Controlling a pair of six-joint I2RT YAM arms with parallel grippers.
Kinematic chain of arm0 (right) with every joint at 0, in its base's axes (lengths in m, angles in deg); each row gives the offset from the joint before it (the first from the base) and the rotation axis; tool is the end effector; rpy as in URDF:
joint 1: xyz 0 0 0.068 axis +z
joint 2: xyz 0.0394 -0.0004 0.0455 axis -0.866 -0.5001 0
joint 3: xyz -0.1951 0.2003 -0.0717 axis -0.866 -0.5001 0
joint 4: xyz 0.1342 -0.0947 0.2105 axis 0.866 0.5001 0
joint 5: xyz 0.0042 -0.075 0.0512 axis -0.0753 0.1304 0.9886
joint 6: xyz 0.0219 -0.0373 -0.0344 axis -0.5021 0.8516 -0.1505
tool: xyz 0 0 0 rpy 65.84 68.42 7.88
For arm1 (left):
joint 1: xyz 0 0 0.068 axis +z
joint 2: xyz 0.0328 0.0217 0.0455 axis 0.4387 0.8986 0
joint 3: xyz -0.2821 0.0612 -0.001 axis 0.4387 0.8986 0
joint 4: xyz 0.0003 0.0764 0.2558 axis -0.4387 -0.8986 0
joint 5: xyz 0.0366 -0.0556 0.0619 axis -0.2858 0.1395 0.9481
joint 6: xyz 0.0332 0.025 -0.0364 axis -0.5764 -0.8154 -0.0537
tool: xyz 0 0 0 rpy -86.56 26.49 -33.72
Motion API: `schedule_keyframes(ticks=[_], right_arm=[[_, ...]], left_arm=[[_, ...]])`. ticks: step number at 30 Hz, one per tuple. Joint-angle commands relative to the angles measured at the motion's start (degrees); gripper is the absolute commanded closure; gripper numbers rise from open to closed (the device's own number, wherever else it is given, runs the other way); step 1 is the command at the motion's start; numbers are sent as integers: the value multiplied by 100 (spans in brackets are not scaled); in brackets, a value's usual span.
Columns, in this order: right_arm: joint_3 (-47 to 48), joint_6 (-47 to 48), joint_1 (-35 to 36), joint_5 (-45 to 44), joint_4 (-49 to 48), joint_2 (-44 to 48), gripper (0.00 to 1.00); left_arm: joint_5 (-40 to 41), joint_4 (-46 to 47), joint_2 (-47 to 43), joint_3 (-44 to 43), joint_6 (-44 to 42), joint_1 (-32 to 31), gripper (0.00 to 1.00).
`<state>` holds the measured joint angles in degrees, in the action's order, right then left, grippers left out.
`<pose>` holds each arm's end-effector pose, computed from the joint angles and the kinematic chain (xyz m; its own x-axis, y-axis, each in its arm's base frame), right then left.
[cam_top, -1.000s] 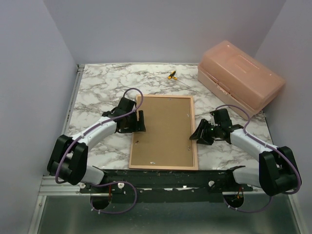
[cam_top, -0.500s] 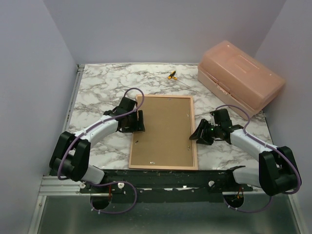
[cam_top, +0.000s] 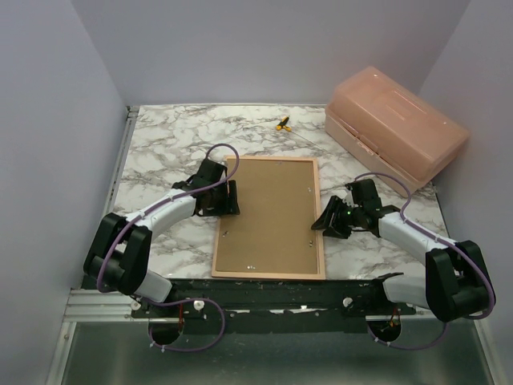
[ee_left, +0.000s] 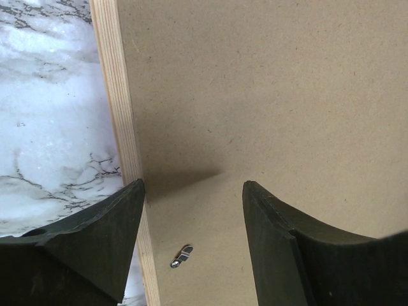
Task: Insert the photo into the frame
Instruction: Adjust the photo frame item on the photo frame.
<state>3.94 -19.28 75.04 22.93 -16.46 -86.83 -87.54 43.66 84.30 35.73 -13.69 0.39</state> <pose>0.2073 0.0713 0.1665 -0.9131 0.3550 -0.2006 0.1730 0.7827 0.5978 0.2580 -0.1290 0.1989 -0.9067 -0.1396 -0.3981 0.0192 0.9291 -0.3694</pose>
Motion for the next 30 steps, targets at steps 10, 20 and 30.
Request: schedule_keyframes(ticks=[10,20,30], right_arm=[[-91,-82,6,267,-223,-76,45],[-61,-50,7,317,-232,-128,44],[-49,-22,7,321,-267,-199,44]], left_arm=[[-460,290,402,-13,121,-285,37],[-274,48,793,-292,161,-614,36],[680,-933,936,-686,86,-1041,30]])
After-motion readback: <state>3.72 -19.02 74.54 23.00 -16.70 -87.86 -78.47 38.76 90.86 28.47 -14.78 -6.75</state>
